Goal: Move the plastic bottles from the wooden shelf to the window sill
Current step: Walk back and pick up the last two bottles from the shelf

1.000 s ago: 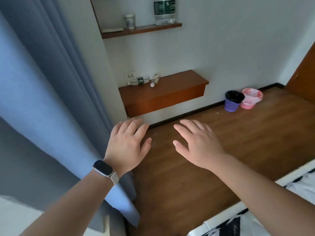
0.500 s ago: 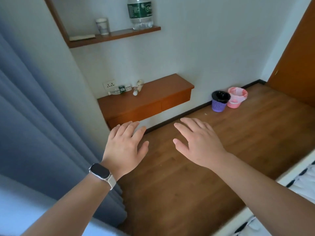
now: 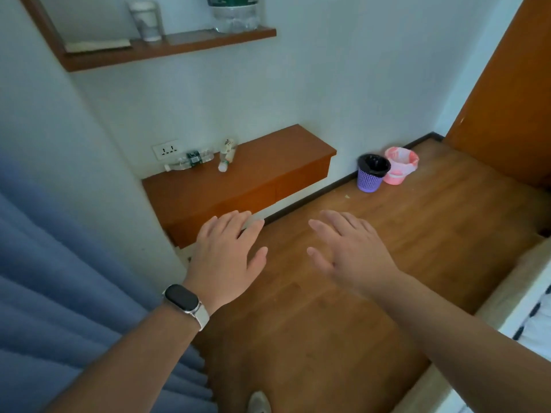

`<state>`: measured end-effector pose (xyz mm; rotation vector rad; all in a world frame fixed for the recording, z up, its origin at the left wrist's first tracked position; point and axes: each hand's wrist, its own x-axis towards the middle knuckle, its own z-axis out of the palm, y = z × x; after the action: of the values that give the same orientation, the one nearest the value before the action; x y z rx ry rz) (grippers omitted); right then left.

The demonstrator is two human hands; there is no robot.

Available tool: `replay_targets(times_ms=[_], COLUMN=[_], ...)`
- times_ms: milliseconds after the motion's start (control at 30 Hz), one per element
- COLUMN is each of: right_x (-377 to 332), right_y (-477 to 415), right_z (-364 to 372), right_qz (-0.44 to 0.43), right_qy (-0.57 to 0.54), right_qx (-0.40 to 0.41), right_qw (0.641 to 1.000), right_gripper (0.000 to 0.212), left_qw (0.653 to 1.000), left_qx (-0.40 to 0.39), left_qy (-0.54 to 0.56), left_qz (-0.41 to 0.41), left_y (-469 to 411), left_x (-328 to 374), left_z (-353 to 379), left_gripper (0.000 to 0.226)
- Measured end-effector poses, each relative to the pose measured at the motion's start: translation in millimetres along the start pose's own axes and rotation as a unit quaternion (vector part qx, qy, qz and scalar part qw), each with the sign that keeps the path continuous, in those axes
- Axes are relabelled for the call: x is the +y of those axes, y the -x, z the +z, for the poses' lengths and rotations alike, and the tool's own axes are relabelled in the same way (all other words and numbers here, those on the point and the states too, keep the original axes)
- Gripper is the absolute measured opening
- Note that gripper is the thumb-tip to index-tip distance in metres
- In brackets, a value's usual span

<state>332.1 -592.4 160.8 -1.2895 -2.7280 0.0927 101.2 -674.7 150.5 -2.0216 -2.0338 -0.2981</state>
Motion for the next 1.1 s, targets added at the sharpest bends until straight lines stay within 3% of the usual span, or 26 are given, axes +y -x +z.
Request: replay_targets(times_ms=[500,833,1100], right_x=[-79.1,-85.1,-40.4], right_y=[-172.7,-249.0,-325.1], right_z=[18.3,21.1,34.6], right_qz=[-0.03,-0.078,-0.121], right_qy=[0.022,0.048,0.007], right_qx=[0.015,0.019,0.009], right_qw=[0.999,0.996,0.993], right_gripper=[0.061,0.056,0.058], left_qw=[0.999,0.997,0.992], left_qx=[0.025,0.026,0.005], left_qy=[0.022,0.021,-0.024], left_qz=[-0.027,-0.069,-0.122], left_y=[-74.2,-102.8,-163.7], left_x=[-169.8,-212.3,-215.3], left_z=[39.2,50.0,69.6], left_gripper=[0.052,0.053,0.053])
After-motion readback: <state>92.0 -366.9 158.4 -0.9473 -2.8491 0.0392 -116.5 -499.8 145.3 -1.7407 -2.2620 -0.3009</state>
